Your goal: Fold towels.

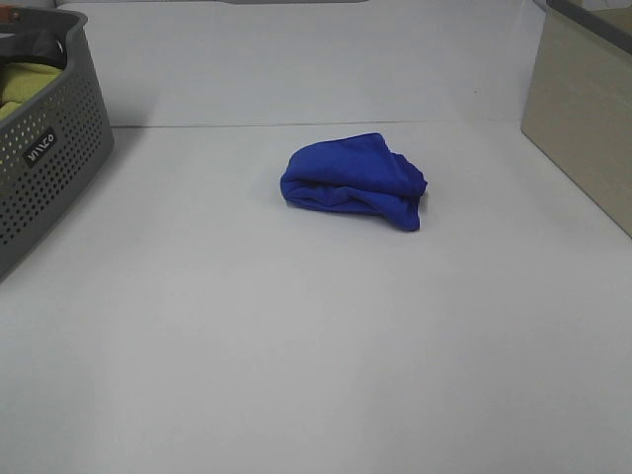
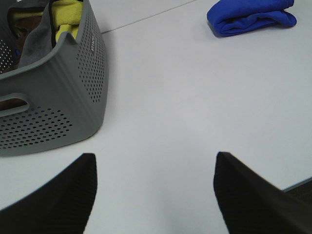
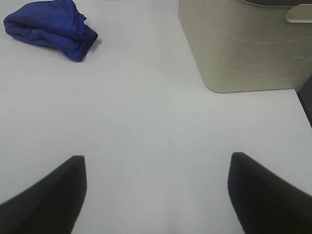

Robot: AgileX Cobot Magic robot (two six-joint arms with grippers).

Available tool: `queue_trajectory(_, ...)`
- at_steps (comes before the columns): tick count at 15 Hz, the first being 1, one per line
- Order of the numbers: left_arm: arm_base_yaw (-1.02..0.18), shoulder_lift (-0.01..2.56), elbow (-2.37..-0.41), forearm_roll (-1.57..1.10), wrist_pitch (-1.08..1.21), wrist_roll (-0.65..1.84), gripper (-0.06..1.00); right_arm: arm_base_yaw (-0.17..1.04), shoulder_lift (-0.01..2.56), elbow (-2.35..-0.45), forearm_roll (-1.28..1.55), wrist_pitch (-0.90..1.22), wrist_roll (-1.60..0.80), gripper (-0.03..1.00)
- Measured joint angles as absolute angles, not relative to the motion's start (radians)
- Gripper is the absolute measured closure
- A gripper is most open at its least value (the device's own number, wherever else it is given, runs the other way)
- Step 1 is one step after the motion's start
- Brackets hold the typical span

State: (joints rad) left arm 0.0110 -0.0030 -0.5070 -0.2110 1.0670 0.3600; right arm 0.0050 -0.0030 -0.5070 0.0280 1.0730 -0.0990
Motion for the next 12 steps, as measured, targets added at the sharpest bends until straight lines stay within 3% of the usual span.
queue_trajectory(12, 0.011, -0.003, -0.507, -0.211, 1.067, 0.361, 0.29, 0.005, -0.005, -0.504, 0.028, 1.073, -0.099, 0.21)
